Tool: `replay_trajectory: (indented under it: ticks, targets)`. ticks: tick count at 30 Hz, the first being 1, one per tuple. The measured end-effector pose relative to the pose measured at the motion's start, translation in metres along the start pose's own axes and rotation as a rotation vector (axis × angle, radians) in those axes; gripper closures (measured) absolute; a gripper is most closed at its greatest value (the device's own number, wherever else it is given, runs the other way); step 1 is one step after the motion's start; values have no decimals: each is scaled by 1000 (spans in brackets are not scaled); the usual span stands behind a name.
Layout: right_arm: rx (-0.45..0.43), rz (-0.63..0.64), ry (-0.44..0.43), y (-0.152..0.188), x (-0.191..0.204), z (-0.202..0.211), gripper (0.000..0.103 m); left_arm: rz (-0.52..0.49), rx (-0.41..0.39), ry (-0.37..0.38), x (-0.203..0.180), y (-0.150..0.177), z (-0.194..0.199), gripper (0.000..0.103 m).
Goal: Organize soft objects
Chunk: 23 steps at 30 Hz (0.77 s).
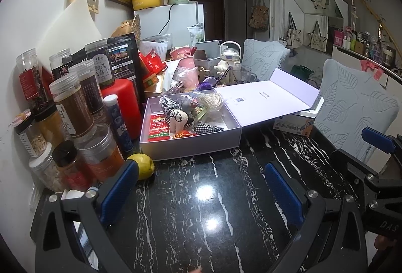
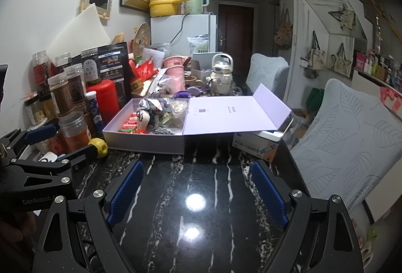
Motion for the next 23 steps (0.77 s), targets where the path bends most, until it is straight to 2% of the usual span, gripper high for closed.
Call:
replay_trajectory:
  ticks: [14, 23]
  targets:
    - [6, -2, 3, -1, -1, -1, 14, -4, 6, -1, -1, 1, -3, 1]
    - [14, -8, -1, -1, -2, -4, 14, 1, 28, 29, -1, 3, -11, 1]
Point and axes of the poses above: each gripper's, at about its wrist camera, not at the fingertips, and z roughly against the way its jaws point, x to its left, y to its underside, the point moved 6 cm from there along -z, roughly the way its jaws point, and after that the axes turned 11 degrees about x, right-handed, at the moved point
